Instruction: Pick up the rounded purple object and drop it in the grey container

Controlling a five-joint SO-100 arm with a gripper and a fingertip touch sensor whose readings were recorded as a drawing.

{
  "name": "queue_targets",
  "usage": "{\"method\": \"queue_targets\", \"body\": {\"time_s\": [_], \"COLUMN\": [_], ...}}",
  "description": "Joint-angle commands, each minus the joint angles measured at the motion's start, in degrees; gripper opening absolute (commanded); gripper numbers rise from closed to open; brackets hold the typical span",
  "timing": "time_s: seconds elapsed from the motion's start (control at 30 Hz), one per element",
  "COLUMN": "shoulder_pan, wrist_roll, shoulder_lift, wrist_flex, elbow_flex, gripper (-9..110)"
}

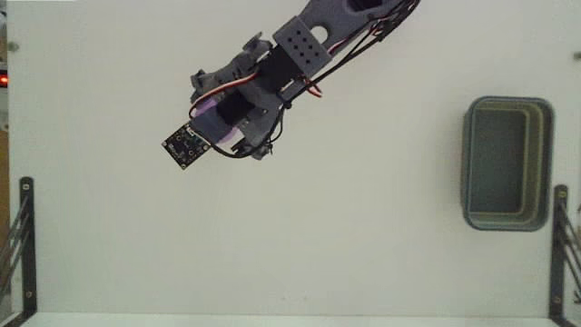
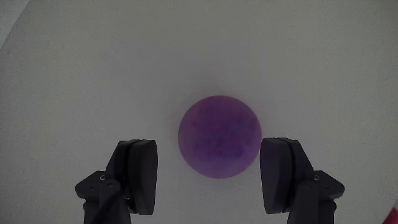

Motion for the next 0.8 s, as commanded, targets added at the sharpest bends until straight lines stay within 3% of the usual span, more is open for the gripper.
{"method": "queue_targets", "body": {"time_s": [0.0,0.77], "shoulder_pan": [0.9,0.9], "wrist_roll": [0.2,0.2], "shoulder_lift": [1.1,-1.1], "wrist_flex": [-0.8,-1.3], "elbow_flex": [-2.0,-3.7], "gripper": [110,110]}}
